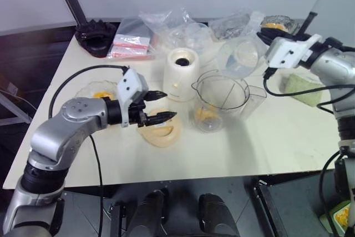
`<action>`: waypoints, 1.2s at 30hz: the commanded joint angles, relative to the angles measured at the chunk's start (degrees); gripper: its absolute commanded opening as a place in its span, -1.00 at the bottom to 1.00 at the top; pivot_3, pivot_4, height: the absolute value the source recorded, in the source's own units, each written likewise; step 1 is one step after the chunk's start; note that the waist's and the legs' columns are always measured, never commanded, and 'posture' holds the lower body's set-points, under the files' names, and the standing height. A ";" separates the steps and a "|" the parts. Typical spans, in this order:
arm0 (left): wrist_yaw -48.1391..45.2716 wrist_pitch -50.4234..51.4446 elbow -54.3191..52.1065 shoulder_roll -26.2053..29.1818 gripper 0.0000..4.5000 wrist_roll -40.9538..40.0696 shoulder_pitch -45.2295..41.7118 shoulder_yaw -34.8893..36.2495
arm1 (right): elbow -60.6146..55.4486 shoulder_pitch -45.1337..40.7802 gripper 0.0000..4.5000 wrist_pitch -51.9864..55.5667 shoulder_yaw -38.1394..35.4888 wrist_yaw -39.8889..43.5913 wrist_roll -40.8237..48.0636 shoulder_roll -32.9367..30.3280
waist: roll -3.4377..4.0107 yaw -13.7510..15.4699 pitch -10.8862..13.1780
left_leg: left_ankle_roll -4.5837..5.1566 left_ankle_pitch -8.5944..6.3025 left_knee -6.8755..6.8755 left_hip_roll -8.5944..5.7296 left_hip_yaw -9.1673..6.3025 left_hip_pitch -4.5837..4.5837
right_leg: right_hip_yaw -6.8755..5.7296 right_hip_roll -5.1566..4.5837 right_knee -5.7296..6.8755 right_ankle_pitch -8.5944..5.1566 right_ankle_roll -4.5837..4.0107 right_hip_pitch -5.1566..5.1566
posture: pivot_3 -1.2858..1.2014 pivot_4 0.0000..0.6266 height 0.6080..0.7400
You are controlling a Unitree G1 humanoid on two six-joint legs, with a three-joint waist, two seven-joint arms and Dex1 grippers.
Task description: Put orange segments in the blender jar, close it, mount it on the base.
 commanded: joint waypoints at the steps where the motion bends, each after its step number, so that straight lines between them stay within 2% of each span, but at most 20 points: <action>1: -0.10 -1.10 -0.37 -0.14 0.51 0.41 -0.40 -0.29 | -1.56 -0.89 -0.99 -2.25 1.30 -0.25 -1.61 -1.06 | 0.00 0.00 0.00 | 0.00 0.00 0.00 0.00 0.00 0.00 | 0.00 0.00 0.00 0.00 0.00 0.00 | 0.03 -0.52 1.00; 19: -0.15 -1.24 -0.22 -0.60 0.51 0.85 -0.45 -0.40 | -0.60 -1.05 -0.99 -3.87 1.44 -1.81 -3.12 -1.59 | 0.00 -0.01 -0.01 | 0.00 0.01 0.02 0.00 0.00 0.03 | 0.01 0.01 0.02 0.00 0.00 0.03 | 0.03 -0.52 1.00; 28: 0.28 0.03 0.13 -1.53 0.51 -1.17 -1.46 1.20 | -2.55 0.60 -0.99 15.79 -7.14 2.27 14.47 3.45 | -0.01 0.26 0.00 | 0.05 0.04 0.05 0.00 0.00 0.01 | 0.02 0.00 0.04 0.01 0.00 0.03 | 0.03 -0.52 1.00; 36: 0.12 0.17 0.32 -1.51 0.51 -1.71 -2.11 0.88 | -5.76 2.89 -0.99 34.08 -19.14 -4.56 27.34 8.15 | -0.01 0.20 0.00 | 0.05 0.03 0.03 0.00 0.00 0.00 | 0.02 0.00 0.03 0.02 0.01 0.03 | 0.03 -0.52 1.00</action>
